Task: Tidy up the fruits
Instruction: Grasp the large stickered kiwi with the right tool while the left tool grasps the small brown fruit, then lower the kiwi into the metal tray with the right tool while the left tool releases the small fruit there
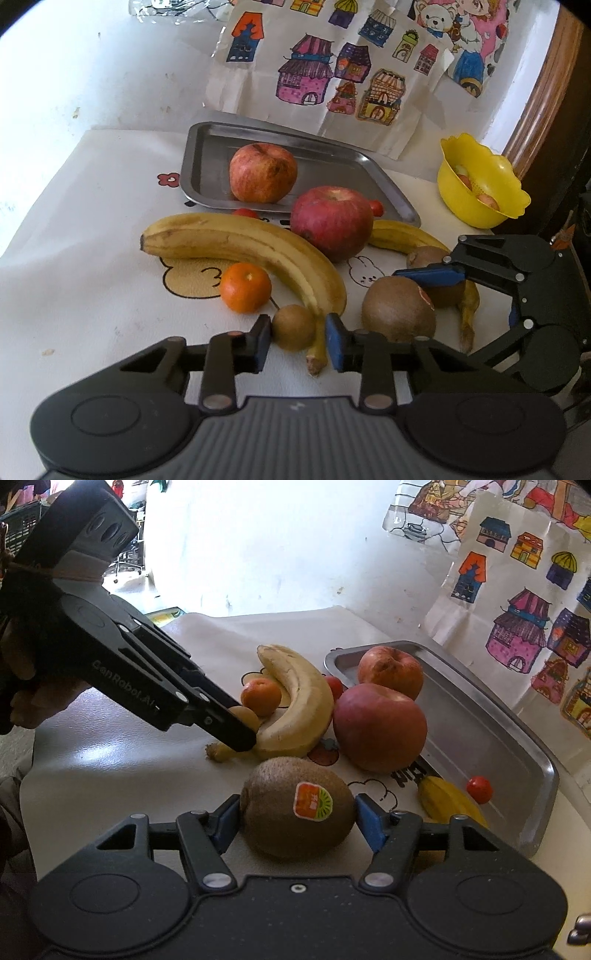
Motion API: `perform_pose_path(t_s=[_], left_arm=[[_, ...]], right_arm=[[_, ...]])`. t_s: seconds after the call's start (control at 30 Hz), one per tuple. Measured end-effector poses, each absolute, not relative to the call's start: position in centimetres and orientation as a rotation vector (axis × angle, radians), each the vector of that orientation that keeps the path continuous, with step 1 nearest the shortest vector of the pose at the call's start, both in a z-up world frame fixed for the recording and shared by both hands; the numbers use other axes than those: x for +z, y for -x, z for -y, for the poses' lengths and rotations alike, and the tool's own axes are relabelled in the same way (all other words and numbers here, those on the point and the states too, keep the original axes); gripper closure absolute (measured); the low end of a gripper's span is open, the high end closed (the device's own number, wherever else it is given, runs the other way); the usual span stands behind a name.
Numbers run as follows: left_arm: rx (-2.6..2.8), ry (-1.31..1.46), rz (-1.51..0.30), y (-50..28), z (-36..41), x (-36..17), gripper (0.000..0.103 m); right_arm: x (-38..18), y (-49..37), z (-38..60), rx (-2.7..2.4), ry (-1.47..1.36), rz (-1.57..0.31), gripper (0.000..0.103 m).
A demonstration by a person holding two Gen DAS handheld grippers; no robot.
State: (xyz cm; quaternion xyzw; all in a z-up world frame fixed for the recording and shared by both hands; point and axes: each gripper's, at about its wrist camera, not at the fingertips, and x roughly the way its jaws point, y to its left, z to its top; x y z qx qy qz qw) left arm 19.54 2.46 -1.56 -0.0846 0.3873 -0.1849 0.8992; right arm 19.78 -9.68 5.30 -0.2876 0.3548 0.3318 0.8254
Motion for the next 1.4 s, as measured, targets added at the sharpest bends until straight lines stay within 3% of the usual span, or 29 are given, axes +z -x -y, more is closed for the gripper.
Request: perform_pose_path(t_s=[0.13, 0.57, 0.7, 1.4], left_arm=[[-0.363, 0.174, -0.802, -19.1, -2.7, -1.4, 0.076], [-0.374, 0.183, -0.807, -19.2, -2.8, -1.6, 0.071], [-0.366, 0.169, -0.806, -19.1, -2.5, -1.4, 0.076], [-0.324, 0.167, -0.694, -17.2, -0.8, 1.1, 0.075]], right_arm=[[5.5, -19.4, 10.0, 0.702, 0.595, -0.753, 0.036], [4.9, -19.2, 9.3, 0.668, 0.575, -0.732, 0.036], [4.8, -18.8, 9.1, 0.651, 0.577, -0.719, 0.037], [5.9, -14.6, 10.2, 0.601, 0.480, -0.614, 0.038]])
